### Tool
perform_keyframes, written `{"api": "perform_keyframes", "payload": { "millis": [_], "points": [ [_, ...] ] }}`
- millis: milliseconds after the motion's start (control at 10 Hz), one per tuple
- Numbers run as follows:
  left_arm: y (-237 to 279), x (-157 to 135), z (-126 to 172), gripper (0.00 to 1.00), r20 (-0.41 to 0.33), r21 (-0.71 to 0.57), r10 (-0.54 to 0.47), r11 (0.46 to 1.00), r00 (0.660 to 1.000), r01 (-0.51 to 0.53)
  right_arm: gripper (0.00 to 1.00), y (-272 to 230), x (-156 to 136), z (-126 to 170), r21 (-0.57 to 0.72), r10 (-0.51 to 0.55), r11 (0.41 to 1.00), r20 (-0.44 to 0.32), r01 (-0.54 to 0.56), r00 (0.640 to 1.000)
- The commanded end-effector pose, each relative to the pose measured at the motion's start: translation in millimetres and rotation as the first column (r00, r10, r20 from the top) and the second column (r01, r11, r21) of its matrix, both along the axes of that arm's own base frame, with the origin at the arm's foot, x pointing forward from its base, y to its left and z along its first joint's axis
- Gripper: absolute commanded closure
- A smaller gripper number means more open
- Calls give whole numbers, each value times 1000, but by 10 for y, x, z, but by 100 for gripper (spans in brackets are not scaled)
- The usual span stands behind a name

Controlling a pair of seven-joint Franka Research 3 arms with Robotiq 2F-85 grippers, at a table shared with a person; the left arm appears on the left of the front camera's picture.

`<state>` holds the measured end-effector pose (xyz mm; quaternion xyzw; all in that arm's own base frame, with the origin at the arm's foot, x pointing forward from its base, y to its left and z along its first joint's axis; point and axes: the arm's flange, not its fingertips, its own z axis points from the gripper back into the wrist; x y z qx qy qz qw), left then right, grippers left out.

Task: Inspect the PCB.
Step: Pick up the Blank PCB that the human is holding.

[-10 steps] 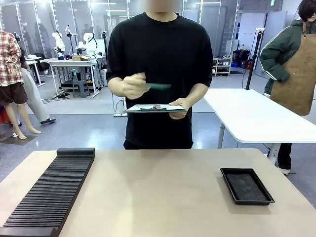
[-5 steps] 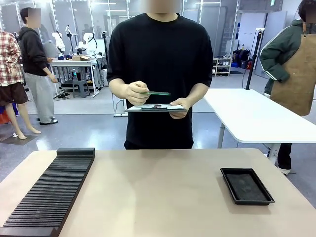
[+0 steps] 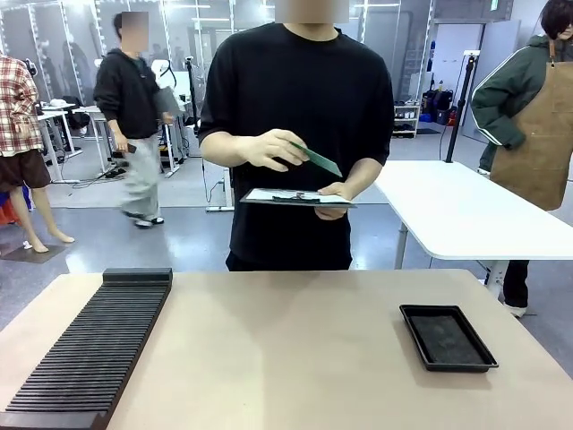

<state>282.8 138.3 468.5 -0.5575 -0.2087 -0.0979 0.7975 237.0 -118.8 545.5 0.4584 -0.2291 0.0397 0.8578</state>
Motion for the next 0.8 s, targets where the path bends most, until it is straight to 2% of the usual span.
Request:
{"api": "perform_keyframes", "payload": {
  "millis": [0,700],
  "points": [
    [8,21,46,0,-17,8,-4,1000,1000,4,0,2,-3,6,4,11,1000,20,-12,1000],
    [8,21,46,0,-17,8,-4,1000,1000,4,0,2,-3,6,4,11,1000,20,-12,1000]
  ]
}}
